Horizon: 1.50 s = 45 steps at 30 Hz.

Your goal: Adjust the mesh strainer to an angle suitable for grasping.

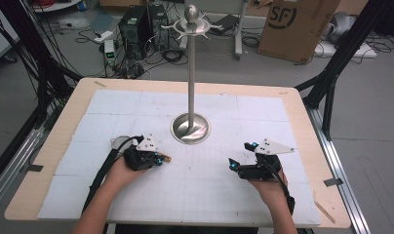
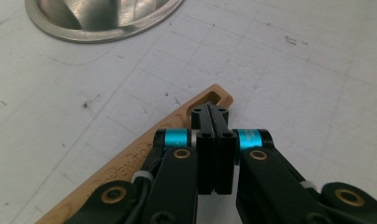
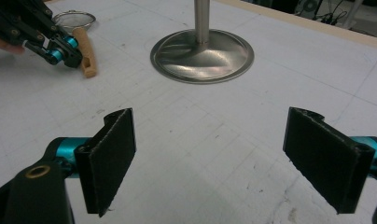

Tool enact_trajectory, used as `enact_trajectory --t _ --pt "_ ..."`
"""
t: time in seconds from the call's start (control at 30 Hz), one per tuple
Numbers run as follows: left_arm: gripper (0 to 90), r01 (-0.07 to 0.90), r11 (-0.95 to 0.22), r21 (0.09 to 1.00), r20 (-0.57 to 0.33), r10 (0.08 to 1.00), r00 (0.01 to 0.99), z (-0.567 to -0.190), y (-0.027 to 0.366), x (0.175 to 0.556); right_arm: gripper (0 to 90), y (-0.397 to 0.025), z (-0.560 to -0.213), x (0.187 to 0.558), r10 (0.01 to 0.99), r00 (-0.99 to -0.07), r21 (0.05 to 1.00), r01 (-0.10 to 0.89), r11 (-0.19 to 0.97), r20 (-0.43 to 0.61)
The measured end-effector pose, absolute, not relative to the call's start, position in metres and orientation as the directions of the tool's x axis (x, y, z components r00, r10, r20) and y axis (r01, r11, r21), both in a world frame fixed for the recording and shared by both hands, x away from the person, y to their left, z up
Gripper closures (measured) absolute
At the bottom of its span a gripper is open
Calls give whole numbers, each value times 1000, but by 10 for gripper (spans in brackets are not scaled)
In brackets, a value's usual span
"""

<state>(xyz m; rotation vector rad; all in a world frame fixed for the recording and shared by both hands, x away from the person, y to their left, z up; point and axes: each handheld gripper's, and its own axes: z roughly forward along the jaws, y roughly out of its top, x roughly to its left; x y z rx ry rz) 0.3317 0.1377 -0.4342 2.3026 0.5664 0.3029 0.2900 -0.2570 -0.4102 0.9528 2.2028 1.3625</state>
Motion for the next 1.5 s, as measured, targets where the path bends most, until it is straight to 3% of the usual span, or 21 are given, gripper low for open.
enact_trajectory --t 0.47,0.83,1.0,1.5 --pt "897 351 -554 755 25 560 828 -427 151 338 160 -256 -411 290 715 -698 885 352 304 32" --pt "897 389 -461 798 23 668 744 -409 192 354 161 -254 -412 290 715 -699 886 348 305 28" --pt "897 428 -454 782 21 705 709 -410 208 365 161 -252 -414 291 710 -704 881 352 317 26" --pt "897 482 -493 724 32 722 691 -430 207 377 161 -249 -416 291 708 -706 876 358 324 27"
